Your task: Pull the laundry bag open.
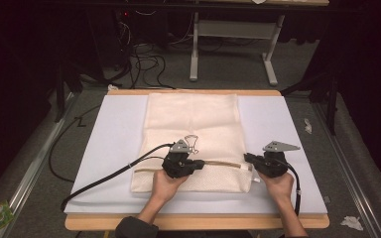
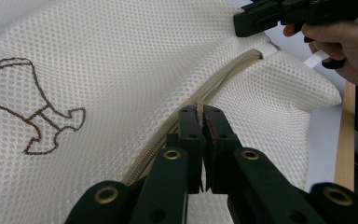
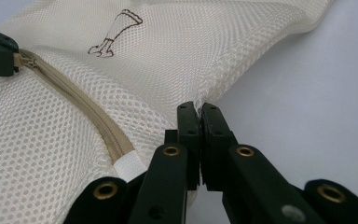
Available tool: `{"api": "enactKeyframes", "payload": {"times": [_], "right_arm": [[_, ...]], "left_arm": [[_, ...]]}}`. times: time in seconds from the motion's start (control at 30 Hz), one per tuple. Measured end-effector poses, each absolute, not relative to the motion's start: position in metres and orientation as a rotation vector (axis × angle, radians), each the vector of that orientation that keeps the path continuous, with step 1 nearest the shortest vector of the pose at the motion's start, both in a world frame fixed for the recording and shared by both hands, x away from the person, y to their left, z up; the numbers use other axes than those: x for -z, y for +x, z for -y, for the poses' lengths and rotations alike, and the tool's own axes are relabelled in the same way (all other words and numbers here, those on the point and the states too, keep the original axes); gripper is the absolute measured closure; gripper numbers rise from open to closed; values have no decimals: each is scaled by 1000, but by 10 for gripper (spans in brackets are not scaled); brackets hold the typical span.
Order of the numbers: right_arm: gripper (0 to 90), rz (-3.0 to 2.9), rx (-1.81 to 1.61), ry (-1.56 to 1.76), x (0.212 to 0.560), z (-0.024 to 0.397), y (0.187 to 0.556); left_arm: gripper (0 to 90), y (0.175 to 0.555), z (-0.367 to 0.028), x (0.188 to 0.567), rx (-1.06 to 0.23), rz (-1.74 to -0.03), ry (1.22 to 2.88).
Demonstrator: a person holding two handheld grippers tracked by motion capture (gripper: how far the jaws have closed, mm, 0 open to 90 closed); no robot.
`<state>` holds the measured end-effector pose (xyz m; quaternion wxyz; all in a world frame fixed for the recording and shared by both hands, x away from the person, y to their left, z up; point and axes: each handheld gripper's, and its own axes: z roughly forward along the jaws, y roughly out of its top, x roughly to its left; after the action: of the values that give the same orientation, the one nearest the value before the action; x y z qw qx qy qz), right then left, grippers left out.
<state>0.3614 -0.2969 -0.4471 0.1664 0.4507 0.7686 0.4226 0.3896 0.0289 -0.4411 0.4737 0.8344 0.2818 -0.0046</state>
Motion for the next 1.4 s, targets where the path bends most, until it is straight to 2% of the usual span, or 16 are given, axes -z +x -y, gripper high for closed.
{"api": "enactKeyframes", "payload": {"times": [1.4], "right_arm": [[892,-2191,-1182,1273,448,293,363]], "left_arm": [[870,384,-61,437,-39,-702,2008]]}}
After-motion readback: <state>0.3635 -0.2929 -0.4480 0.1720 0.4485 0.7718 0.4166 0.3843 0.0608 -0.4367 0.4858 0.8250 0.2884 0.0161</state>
